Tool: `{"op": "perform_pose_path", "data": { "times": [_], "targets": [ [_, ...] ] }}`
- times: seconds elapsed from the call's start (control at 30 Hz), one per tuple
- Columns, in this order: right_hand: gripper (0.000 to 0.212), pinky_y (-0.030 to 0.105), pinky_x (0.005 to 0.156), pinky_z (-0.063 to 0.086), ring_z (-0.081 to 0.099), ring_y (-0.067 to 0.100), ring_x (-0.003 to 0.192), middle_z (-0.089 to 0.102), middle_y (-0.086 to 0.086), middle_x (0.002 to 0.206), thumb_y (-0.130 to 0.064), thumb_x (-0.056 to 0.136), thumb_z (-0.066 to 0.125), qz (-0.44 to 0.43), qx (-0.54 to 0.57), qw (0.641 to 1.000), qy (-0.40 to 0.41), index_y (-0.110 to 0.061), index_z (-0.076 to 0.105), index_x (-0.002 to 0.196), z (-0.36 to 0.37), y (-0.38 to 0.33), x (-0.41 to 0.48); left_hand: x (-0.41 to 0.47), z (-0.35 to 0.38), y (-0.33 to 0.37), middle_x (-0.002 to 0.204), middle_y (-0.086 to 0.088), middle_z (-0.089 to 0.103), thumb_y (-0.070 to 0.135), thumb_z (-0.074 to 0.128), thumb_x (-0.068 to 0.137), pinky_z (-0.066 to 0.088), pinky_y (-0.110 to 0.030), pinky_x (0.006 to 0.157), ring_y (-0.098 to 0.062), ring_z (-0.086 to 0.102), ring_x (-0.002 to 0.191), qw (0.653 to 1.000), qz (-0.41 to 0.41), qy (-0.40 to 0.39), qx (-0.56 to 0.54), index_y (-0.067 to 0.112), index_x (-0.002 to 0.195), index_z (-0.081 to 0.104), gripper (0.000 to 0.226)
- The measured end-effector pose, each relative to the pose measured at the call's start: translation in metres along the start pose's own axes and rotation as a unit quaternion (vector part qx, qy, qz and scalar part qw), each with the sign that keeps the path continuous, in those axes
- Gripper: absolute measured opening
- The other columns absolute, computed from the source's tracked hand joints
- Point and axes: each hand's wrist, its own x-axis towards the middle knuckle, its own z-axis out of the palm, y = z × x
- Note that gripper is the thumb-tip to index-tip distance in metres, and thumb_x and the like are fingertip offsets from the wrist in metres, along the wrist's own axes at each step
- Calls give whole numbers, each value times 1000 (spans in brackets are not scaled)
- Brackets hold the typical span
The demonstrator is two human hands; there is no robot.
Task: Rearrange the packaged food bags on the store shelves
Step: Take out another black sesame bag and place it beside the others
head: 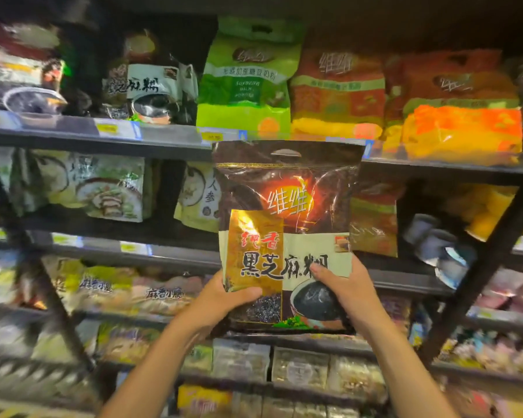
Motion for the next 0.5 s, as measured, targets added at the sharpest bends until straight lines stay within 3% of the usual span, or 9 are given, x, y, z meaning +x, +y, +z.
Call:
{"op": "perform_pose_path", "data": {
  "times": [0.1,0.23,0.5],
  "targets": [
    [28,22,76,57,74,2,91,78,-21,98,-14,89,79,15,-31,999,-10,-28,67,109,32,15,-12,-19,-26,-19,105,13,80,26,85,75,56,-26,91,-4,75,97,1000,-29,10,5,27,119,61,51],
    [28,26,79,59,74,4,93,79,-16,100,-16,88,80,49,-19,998,-18,-29,67,110,73,37,-28,-42,-58,-45,103,17,79,26,86,79,55,-27,93,0,74,95,998,-53,37,23,30,118,60,47],
    [24,12,66,53,72,-6,84,77,-18,93,-15,89,79,81,-28,995,-45,-30,67,103,156,51,-63,-90,-129,-85,112,11,78,38,88,76,52,-38,104,-9,72,107,992,-98,76,31,32,121,63,52]
  ]
}}
